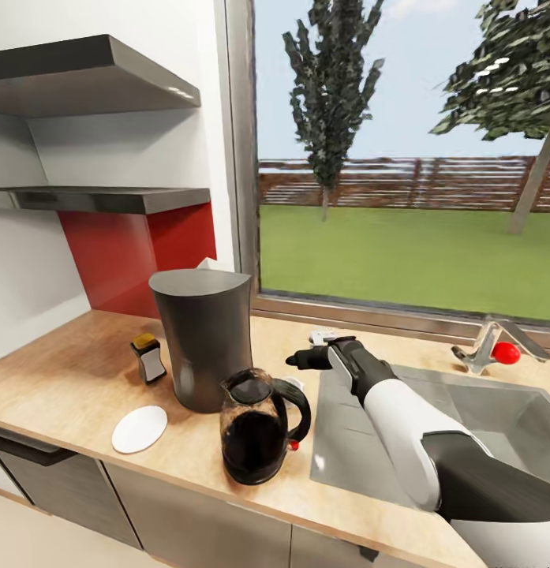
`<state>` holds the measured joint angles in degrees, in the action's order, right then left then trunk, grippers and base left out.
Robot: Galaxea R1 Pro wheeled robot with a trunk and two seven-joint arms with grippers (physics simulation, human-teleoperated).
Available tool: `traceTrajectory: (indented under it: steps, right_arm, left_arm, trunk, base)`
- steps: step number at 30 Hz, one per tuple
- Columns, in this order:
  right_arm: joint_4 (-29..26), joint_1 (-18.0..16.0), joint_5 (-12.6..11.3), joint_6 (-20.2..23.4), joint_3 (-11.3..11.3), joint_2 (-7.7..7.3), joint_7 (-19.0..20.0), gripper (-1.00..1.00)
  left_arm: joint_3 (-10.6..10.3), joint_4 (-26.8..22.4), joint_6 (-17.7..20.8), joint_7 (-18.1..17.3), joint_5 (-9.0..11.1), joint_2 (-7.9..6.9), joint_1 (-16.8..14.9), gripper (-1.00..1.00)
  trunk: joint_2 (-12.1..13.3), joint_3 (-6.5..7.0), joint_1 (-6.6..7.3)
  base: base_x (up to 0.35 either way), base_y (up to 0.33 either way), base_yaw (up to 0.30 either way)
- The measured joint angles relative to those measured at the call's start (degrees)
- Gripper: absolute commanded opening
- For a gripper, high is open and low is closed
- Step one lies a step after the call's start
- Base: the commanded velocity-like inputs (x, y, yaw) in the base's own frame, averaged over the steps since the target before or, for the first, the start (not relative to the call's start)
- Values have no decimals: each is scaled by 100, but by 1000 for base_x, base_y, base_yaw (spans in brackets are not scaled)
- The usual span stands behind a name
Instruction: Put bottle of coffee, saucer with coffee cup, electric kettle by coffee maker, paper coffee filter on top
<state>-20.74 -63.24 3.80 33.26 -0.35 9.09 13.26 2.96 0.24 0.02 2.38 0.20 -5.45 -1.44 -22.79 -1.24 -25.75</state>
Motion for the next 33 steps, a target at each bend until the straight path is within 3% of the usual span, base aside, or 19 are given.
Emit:
traceTrajectory:
  steps: [4, 9, 11, 14, 33]
  right_arm:
    - [8, 0, -12, -101, -17, -126, -1, 100]
    - [15, 0, -9, -196, -20, -165, -58, 100]
    - [18, 0, -10, -207, -22, -171, -564, 100]
    - [33, 0, -22, -210, -15, -165, -802, 100]
    - [233, 0, -26, -223, -10, -147, -870, 100]
  left_arm:
    - [-6, 0, -6, 0, -3, 5, 1, 100]
    - [-7, 0, -9, 0, -4, 9, 1, 100]
    - [-7, 0, -7, 0, -4, 9, 1, 100]
    - [-7, 0, -10, 0, -3, 2, 3, 100]
    - [-15, 0, -10, 0, -3, 0, 0, 100]
  trunk:
    - [0, -1, 0]
    - [0, -1, 0]
    - [0, -1, 0]
    - [0, -1, 0]
    - [0, -1, 0]
  base:
    - [11, 0, 4]
    - [2, 0, 1]
    - [0, 0, 0]
    - [0, 0, 0]
    - [47, 23, 0]
